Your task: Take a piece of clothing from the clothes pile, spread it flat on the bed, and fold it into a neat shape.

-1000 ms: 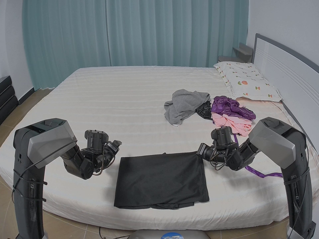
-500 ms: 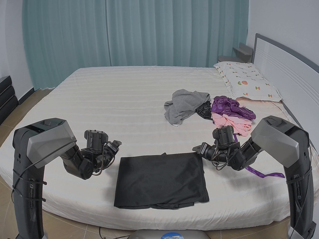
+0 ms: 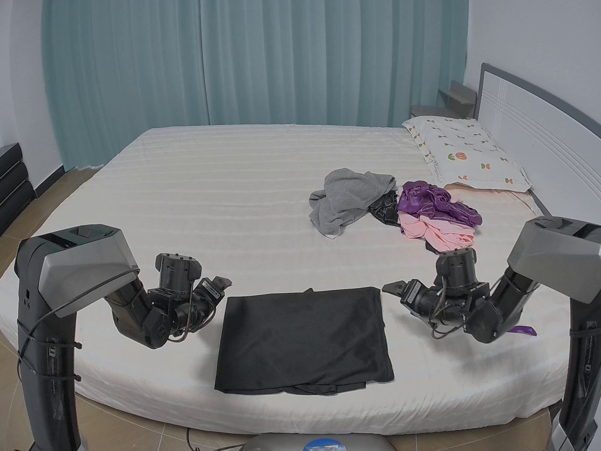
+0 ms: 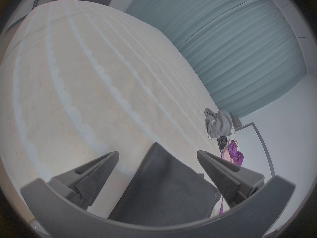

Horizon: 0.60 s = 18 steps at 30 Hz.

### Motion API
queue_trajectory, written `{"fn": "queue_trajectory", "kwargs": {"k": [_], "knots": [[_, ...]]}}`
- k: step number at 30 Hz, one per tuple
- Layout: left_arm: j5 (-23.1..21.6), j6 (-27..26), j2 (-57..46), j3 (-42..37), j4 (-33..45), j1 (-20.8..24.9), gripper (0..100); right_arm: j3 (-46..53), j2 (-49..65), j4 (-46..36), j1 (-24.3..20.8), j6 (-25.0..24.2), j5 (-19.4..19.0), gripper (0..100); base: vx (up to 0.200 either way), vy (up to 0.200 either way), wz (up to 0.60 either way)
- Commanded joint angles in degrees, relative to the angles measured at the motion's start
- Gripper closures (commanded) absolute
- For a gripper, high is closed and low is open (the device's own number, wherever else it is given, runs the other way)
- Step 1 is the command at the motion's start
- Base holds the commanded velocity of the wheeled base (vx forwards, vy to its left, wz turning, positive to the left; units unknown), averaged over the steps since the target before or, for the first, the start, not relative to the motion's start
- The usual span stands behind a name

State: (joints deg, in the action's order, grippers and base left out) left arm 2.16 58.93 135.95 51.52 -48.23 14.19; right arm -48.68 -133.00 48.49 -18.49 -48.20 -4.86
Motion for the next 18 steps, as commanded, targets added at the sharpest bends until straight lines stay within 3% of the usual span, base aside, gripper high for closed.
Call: {"fn": "queue_trajectory", "kwargs": {"k": [1, 8, 11, 15, 18], "knots": [[-1.98, 0.22, -4.03, -7.84, -1.17, 0.58, 0, 20.64, 10.74, 12.59, 1.53, -6.03, 1.17, 0, 0.000, 0.000, 0.00], [-1.54, 2.95, -7.80, -12.85, -1.70, 2.86, 0, 30.84, 9.25, 27.53, 2.32, -10.51, 1.17, 0, 0.000, 0.000, 0.00], [-1.45, 3.21, -7.89, -13.11, -2.22, 3.04, 0, 31.80, 7.32, 30.43, 2.15, -14.64, -0.15, 0, -0.133, 0.000, 0.00], [-1.63, 3.30, -7.80, -13.11, -2.22, 3.04, 0, 32.86, 6.52, 32.89, 2.67, -15.69, -1.82, 0, -0.200, 0.000, 0.00], [-1.63, 3.39, -8.16, -13.20, -2.22, 2.51, 0, 33.56, 6.70, 32.98, 2.76, -17.28, -2.78, 0, 0.000, 0.000, 0.00]]}}
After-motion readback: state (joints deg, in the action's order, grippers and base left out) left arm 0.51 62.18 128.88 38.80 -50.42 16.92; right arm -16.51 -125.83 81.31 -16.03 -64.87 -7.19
